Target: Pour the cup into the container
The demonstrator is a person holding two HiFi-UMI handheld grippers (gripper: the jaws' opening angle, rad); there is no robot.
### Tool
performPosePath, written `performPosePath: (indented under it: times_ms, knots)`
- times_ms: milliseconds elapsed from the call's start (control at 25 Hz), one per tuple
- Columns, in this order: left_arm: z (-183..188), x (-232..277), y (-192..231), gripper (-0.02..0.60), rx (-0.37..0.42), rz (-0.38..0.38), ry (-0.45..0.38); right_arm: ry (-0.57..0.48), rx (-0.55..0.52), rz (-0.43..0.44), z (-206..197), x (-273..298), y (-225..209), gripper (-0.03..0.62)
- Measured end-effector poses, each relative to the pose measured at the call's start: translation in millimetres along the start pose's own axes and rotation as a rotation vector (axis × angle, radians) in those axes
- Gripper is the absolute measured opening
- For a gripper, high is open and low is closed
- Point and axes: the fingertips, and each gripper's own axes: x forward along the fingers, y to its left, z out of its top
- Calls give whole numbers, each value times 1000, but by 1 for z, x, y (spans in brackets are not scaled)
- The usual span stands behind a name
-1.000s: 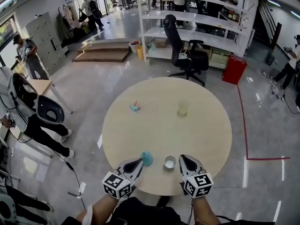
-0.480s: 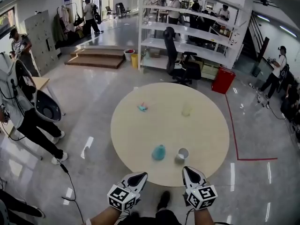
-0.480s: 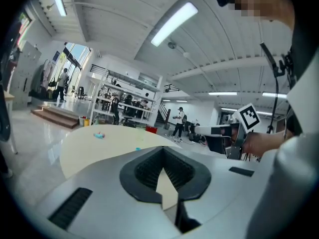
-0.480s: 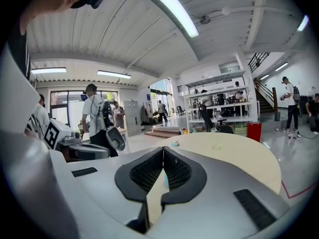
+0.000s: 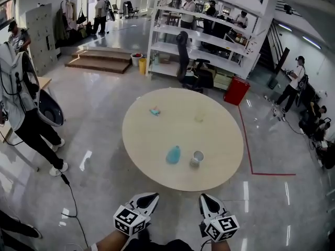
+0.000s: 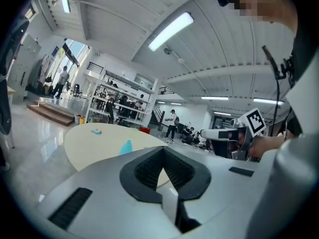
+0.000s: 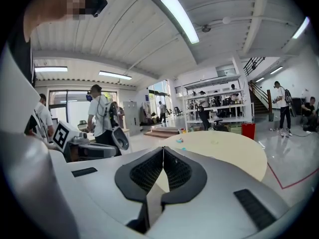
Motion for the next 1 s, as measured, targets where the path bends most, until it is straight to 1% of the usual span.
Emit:
performPosePath:
  times_ms: [80,160,320,520,600,720,840,1000]
  knots:
    - [2,-9,-17,0,-7,-1,-26,-9,6,6,-4,-18,3,8]
    - [-1,-21,-36,0,-8,-12,-33,-23,14,19,-12,-38,10,8]
    - [-15,-37,-82,0,44,-7,-18,-43,6,45,-30,-81,17,8]
    - [-34,-53,-159,0,20,19,-43,-38,-35,108,-46,-156,23,8]
    - [-48,-60,-189,0,11,14,-37,-19,-40,118,-61,-182,23,8]
    - [-66,-80,-228,0,23,14,-2,-9,2,112,-79,-219,26,8]
    - [-68,-100,-255,0,37,25,3,-19,20,116,-79,-249,31,8]
    - [-70,-130,-265,0,41,49,12,-41,22,113,-71,-269,52,8]
